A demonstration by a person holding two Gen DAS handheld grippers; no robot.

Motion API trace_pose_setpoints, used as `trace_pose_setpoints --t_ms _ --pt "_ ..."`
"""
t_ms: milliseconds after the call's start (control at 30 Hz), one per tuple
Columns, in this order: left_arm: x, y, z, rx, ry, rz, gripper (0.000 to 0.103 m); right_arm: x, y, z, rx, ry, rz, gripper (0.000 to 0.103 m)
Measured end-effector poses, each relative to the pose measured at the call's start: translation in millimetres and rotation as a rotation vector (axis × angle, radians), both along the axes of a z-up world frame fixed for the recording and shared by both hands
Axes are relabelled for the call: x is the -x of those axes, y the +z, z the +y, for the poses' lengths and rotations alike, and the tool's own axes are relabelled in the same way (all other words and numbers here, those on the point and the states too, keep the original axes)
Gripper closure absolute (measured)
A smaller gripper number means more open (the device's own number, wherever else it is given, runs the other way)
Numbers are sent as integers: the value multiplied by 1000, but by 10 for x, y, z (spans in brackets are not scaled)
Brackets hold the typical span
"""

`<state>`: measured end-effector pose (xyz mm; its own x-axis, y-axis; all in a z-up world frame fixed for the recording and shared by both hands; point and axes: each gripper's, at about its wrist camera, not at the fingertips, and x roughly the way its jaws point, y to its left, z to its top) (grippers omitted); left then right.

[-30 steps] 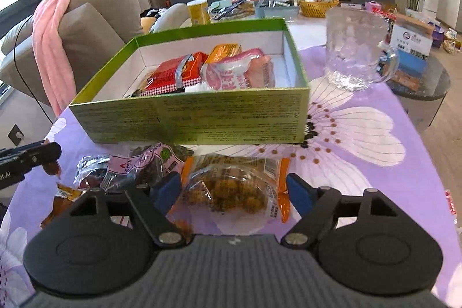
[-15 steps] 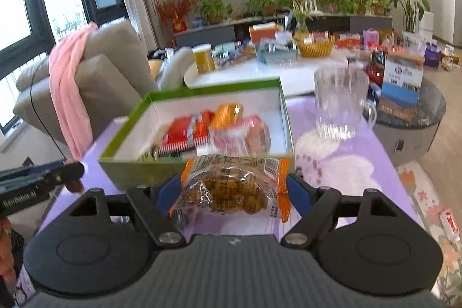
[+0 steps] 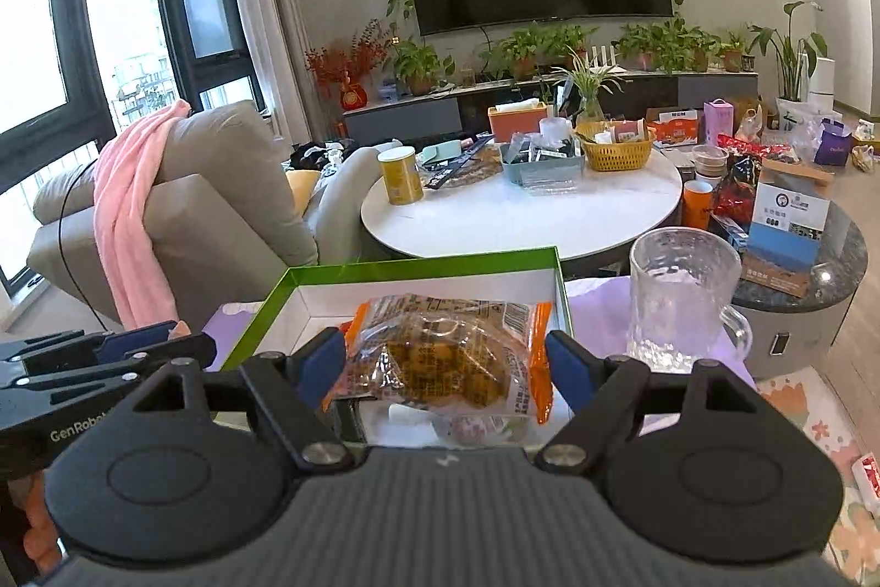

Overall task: Organize snacks
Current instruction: 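Drop the egg into the box with the left gripper while the right drops the orange-edged nut bag, then move both grippers back over the remaining snacks on the tablecloth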

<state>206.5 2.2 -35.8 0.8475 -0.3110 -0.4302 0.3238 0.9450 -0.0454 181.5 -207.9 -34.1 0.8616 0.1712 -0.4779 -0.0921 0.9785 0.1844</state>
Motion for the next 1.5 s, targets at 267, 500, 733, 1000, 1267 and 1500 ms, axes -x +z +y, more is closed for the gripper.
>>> trace_pose_setpoints --t_ms 267,500,733,1000,1267,1500 --pt "-287 -130 -56 -8 -7 28 76 -214 -115 5 -13 -7 25 22" --pt "-538 -279 -58 -11 0 65 76 -391 -221 23 -11 -12 48 22" --pt "-632 -419 -138 -84 63 30 44 -394 -323 19 2 -97 17 21" --pt "-518 -363 -39 -81 60 32 44 -310 -288 -34 -34 -97 48 21" --pt "-302 -267 127 -61 99 47 44 -148 -209 -37 -31 -93 53 21" --pt "-63 -301 264 -58 108 94 44 56 -231 -75 -27 -94 77 21"
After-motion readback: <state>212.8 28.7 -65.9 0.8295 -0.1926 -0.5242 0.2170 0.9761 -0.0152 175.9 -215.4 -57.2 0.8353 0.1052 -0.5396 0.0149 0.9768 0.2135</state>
